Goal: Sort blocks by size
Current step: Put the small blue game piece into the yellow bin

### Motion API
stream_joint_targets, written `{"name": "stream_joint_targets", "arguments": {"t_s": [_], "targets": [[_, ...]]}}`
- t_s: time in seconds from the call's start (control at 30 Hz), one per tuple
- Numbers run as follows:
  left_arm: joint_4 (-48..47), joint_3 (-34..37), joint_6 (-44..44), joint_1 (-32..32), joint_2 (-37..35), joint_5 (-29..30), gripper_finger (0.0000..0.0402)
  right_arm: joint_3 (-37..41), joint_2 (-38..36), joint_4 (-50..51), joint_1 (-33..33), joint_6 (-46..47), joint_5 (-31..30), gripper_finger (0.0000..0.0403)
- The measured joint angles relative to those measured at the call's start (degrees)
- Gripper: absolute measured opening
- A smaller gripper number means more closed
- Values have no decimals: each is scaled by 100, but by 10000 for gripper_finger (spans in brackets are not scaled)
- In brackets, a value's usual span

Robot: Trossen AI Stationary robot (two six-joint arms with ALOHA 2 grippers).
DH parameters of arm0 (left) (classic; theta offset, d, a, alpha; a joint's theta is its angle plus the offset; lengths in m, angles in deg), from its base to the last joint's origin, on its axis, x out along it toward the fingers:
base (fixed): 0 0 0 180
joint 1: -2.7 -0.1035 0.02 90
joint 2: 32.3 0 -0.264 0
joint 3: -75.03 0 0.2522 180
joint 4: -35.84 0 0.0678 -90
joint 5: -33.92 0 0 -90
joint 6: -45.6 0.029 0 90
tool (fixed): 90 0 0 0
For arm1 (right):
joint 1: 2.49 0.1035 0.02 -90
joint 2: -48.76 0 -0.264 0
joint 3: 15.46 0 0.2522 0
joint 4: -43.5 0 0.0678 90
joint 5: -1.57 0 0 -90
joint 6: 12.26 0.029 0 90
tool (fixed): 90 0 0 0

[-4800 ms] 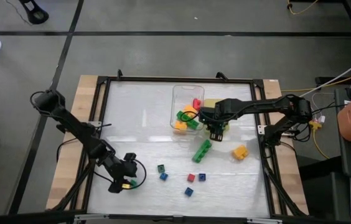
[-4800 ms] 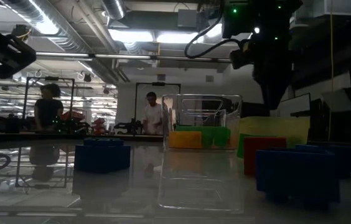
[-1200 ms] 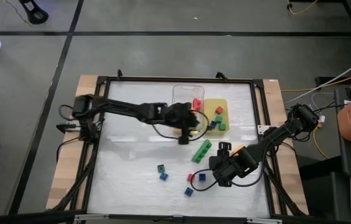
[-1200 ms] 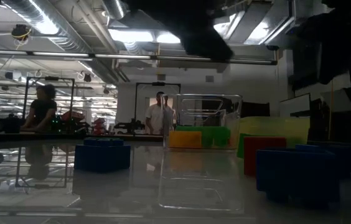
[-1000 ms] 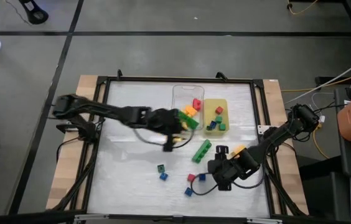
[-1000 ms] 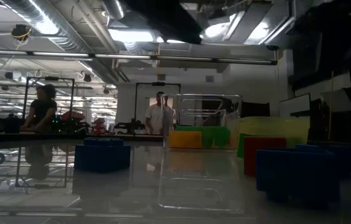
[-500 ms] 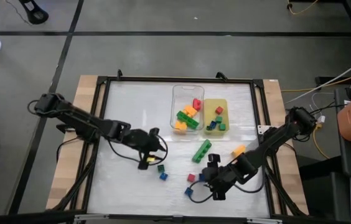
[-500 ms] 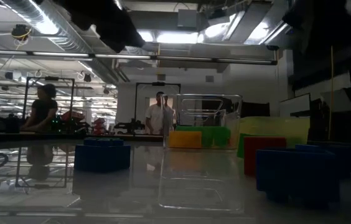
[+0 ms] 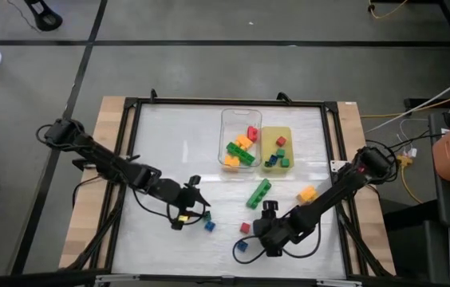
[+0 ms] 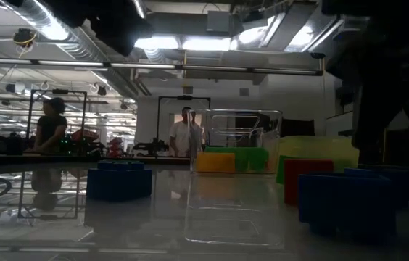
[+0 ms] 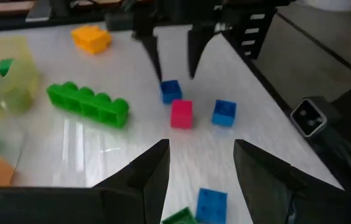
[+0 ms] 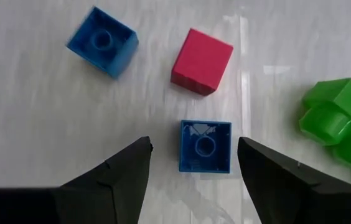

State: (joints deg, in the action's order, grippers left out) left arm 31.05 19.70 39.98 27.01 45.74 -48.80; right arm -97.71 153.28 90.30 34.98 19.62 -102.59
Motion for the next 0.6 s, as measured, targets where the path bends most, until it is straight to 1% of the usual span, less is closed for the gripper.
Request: {"name": "stream_joint_targets", "arguments": {"t_s": [0.1,0.33,0.47,0.6], "targets": [[141,-6,103,109,0,2,164,0,121,1,0,-1,-36,241],[118,-7,134,274,0,2,164,0,336,4,-95,-4,-212,241],[117,-7,133,327,0,2,164,0,388,7,-212,-11,-111,241],[109,-7,123,357,0,0,164,0,388,3,-316,-15,137,241]]}}
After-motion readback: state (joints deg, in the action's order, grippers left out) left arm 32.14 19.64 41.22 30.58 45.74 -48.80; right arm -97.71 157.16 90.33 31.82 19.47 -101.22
